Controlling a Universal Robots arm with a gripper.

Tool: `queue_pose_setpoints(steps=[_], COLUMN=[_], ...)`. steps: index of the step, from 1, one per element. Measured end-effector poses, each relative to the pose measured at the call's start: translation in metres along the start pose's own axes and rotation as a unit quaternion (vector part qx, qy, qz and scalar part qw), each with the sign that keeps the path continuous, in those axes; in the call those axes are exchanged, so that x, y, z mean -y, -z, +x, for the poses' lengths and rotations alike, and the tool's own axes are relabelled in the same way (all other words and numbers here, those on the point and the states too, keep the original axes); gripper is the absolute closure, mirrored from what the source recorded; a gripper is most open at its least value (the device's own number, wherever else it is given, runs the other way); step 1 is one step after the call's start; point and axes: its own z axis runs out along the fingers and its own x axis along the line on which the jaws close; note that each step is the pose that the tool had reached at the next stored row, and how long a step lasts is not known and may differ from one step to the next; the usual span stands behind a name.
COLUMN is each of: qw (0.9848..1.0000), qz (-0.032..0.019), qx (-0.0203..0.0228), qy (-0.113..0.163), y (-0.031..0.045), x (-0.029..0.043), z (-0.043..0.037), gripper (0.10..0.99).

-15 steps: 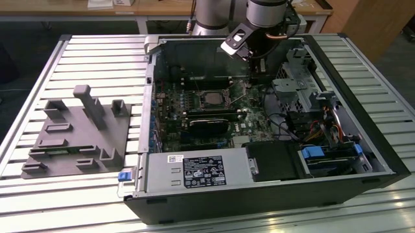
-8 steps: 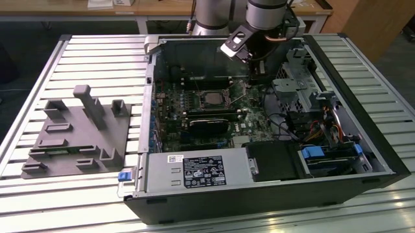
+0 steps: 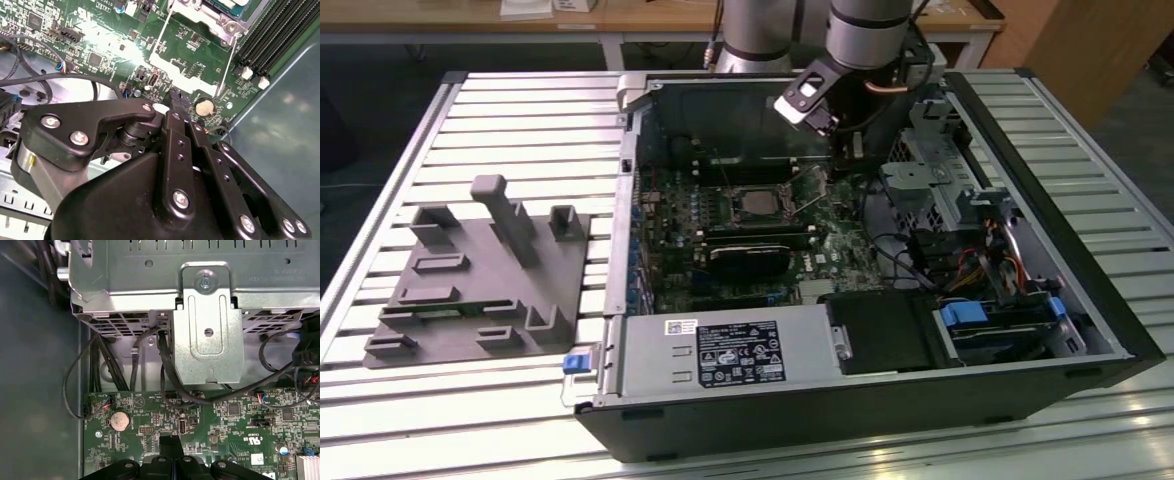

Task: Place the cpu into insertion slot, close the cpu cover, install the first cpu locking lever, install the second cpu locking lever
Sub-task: 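Close the cpu cover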

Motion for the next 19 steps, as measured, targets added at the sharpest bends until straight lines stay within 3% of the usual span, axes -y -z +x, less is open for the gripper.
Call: queue_pose_setpoints(steps=[8, 19], qw=[0.9998, 0.9998], qz=[0.0192, 0.0194], qx=[0.0011, 0.0011], qy=[0.000, 0.000], y=[-0.0088, -0.0087], x=[-0.0026, -0.0003], z=[0.0000, -0.0001], gripper=[0.980, 0.980])
